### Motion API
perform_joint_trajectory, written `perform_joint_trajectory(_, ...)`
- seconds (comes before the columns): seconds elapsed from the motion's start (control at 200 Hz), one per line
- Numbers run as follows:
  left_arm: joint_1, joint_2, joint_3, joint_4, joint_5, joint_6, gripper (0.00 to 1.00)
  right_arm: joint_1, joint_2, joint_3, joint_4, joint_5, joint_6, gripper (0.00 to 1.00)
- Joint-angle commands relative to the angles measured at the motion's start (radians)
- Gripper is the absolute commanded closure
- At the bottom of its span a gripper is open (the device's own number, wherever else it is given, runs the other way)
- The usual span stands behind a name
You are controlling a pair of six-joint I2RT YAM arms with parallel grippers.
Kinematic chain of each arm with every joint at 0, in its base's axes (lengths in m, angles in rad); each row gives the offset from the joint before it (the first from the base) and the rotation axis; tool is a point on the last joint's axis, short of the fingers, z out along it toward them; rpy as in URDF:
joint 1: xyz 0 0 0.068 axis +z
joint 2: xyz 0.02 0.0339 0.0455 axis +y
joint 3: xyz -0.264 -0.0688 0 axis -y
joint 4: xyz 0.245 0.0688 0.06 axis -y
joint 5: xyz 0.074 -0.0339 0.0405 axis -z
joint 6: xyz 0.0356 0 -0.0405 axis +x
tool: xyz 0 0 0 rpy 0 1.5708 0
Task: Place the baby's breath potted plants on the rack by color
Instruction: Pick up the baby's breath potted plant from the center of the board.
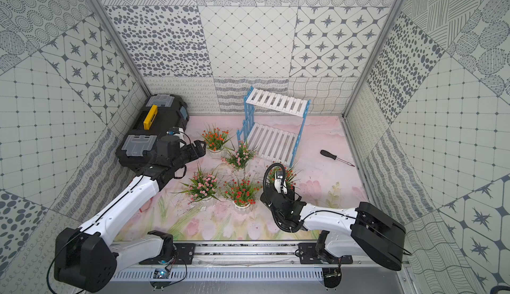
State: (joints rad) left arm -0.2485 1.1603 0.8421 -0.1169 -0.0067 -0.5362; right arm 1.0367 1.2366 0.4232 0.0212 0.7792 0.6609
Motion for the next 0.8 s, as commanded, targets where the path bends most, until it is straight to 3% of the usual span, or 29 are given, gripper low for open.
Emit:
perform_joint_trajectory(0.0,-0.003,-0.005,0.000,0.046,-0.012,-0.002,0.10,0.002,-0.059,0.023,0.029,0.004,-0.044,0.23)
perform_joint_trajectory(0.285,-0.007,0.013,0.011,0.048,-0.010,0.001,0.10,0.001,-0.165,0.112,-0.064,0.009,-0.150,0.23)
perform_joint_trajectory(0.445,-0.008,0.018,0.008,0.049,-0.011,0.001,0.10,-0.024,-0.184,0.259,-0.142,-0.032,-0.201,0.23)
perform_joint_trajectory(0.79,-0.009,0.024,0.003,0.053,-0.007,0.002,0.10,-0.204,-0.024,0.537,-0.209,-0.234,-0.290,0.23)
